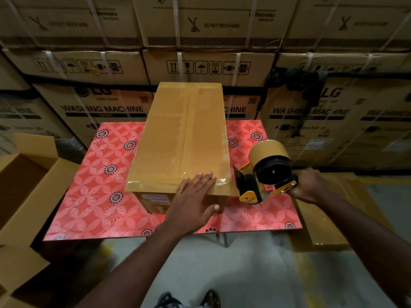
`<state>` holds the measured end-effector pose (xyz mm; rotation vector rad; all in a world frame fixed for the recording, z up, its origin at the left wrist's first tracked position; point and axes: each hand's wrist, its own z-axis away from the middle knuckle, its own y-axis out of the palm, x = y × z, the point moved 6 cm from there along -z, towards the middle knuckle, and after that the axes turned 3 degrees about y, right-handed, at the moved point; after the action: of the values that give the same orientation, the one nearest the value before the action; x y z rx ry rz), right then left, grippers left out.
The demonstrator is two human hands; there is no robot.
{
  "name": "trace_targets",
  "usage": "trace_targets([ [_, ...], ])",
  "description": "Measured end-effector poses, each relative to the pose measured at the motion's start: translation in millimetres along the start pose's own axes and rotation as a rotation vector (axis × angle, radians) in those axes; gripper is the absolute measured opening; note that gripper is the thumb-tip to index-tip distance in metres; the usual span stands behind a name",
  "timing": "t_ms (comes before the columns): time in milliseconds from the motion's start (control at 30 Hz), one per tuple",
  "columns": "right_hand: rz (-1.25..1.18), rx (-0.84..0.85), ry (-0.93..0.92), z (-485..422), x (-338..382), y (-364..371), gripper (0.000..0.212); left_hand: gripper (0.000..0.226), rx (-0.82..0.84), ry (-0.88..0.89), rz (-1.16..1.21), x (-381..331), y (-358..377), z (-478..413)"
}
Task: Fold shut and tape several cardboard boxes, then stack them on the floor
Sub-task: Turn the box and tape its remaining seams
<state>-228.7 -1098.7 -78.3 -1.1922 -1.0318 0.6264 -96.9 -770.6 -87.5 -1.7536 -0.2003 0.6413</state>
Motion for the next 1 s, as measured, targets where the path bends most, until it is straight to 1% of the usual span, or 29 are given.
trace_targets([
  [67, -0.015, 0.011, 0.015, -1.9, 1.3, 6.2, 0.021, 0.077, 0.005, 0.003, 0.003, 0.4, 1.1, 0.4],
  [167, -0.047, 0.094, 0.071, -1.6, 7.4, 27.3, 0.020, 0.077, 0.001, -0.009, 0.027, 2.1, 1.4, 0.1],
  [200, -0.015, 0.097, 0.079, -3.1, 8.5, 32.7, 0.025, 0.077, 0.001, -0.015, 0.037, 2.3, 1.4, -0.6],
  [267, 0.180, 0.143, 0.070, -4.7, 6.7, 41.2, 0.039, 0.078, 0.006, -0.025, 0.054, 1.1, 2.3, -1.6],
  [333, 0.378, 0.248, 0.091, 1.1, -1.2, 54.8, 0.041, 0.078, 0.017, -0.022, 0.068, 0.0, 2.7, -1.5],
  [400, 0.463, 0.315, 0.087, 11.3, -5.2, 75.6, 0.040, 0.078, 0.008, -0.029, 0.076, 0.0, 2.3, -1.6],
  [467, 0.446, 0.344, 0.103, 20.9, -8.1, 97.9, 0.041, 0.078, 0.009, -0.034, 0.080, 0.3, 1.7, -2.1],
  [533, 0.330, 0.347, 0.169, 28.2, -16.6, 110.8, 0.038, 0.079, 0.015, -0.028, 0.082, 0.8, 1.9, -1.9],
  [600, 0.186, 0.353, 0.304, 34.9, -33.6, 116.7, 0.034, 0.079, 0.018, -0.023, 0.090, 1.0, 1.7, -2.1],
  [700, -0.113, 0.229, 0.551, 42.3, -61.0, 125.1, 0.038, 0.081, 0.023, -0.032, 0.080, -0.9, 0.8, -3.1],
  [767, -0.467, 0.163, 0.743, 46.1, -64.2, 139.0, 0.035, 0.082, 0.027, -0.036, 0.070, -1.6, 0.5, -3.6],
  [800, -0.706, 0.136, 0.829, 45.8, -62.2, 149.9, 0.032, 0.082, 0.030, -0.037, 0.070, -2.0, 0.3, -3.8],
  [867, -1.084, 0.109, 0.971, 43.6, -51.9, 168.2, 0.027, 0.080, 0.030, -0.037, 0.085, -2.3, -0.7, -4.2],
  [933, -1.330, 0.148, 1.054, 37.8, -36.2, 185.3, 0.028, 0.079, 0.037, -0.036, 0.092, -2.0, -1.4, -3.8],
  [1000, -1.513, 0.175, 1.106, 35.2, -20.3, 196.7, 0.026, 0.078, 0.042, -0.038, 0.087, -1.3, -0.5, -3.1],
])
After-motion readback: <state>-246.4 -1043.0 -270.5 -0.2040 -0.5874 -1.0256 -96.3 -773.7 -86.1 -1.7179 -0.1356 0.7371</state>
